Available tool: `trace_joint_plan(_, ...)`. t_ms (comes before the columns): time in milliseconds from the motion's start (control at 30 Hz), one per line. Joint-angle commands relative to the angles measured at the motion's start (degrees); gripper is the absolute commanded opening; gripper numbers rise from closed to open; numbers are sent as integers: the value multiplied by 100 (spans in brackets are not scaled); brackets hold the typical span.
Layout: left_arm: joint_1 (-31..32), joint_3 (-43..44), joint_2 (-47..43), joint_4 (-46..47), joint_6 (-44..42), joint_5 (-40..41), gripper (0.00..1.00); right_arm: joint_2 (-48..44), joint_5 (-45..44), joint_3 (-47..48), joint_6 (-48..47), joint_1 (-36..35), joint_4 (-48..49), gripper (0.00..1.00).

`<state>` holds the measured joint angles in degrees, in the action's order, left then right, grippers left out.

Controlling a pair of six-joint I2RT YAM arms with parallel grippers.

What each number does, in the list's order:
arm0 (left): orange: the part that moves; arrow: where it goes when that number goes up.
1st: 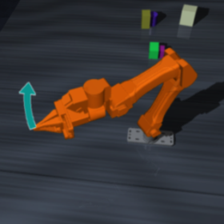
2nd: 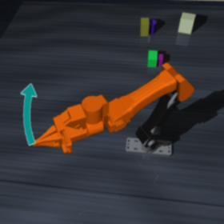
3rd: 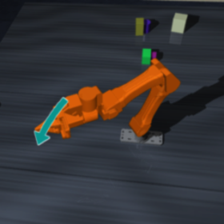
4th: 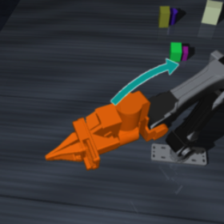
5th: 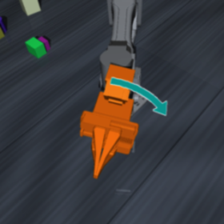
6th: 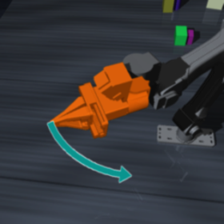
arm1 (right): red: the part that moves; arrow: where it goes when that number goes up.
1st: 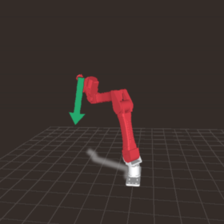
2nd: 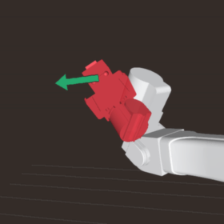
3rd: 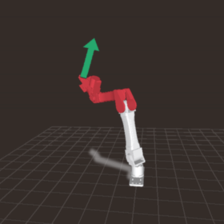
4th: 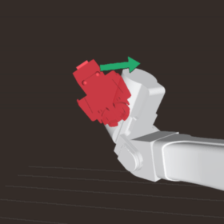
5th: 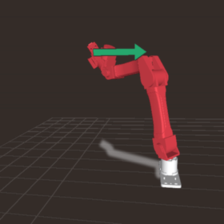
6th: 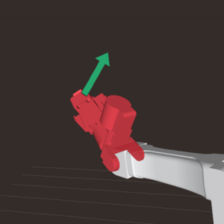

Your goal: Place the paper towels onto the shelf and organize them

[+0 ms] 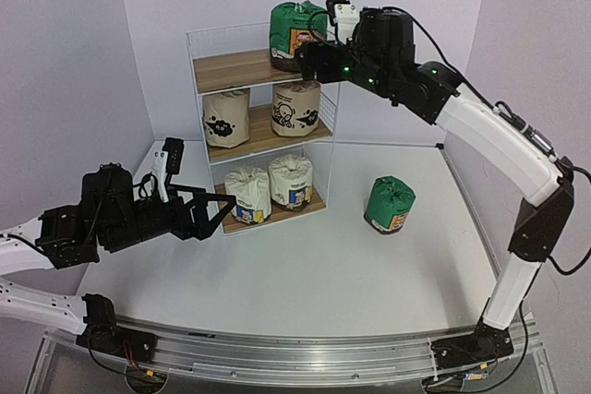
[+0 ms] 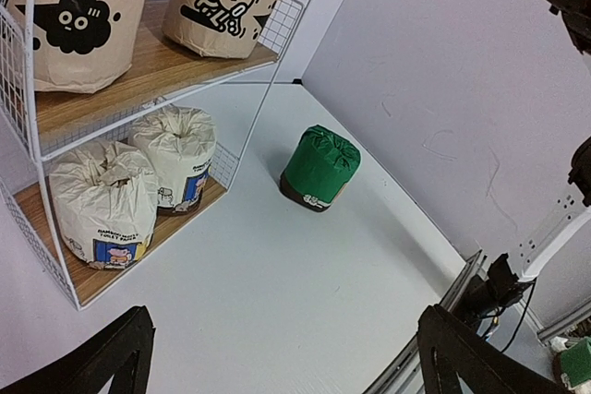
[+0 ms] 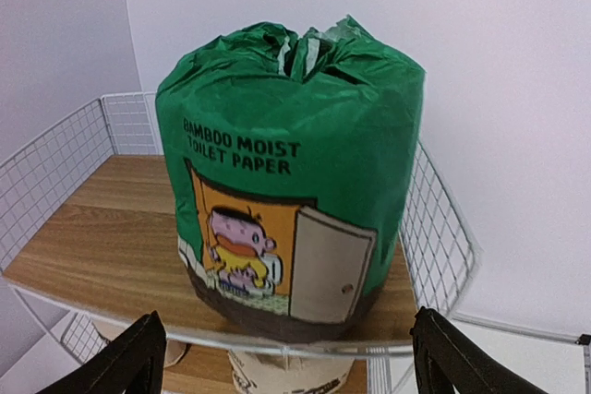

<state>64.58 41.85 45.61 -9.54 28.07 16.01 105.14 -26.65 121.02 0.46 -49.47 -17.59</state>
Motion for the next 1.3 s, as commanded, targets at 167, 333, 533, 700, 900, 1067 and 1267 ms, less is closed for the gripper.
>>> trace_joint_plan(167,22,26,2,-12,164,-98,100,-2139,552,-2376,769,-5,-274,89)
trace_joint_plan(333,20,-145,-229,-289,287,-109,100,-2907,599,-3943,1088,351,-950,92)
trace_joint_plan(533,20,-354,-562,-430,398,-120,100,-3216,1921,-5764,1361,1756,-1107,91)
trace_joint_plan(700,20,-477,-692,-427,457,-99,100,-3129,1847,-6495,787,1983,-703,93)
trace_joint_plan(900,18,-502,-568,-293,502,-107,100,-2794,1299,-6292,1725,2317,-582,93)
trace_joint_plan(1067,20,-537,-458,-200,538,-156,100,-2476,1872,-6191,1539,2345,-532,93)
trace_joint_plan(1267,20,-581,-396,-57,546,-192,100,-2150,1555,-6239,2035,2642,-509,94)
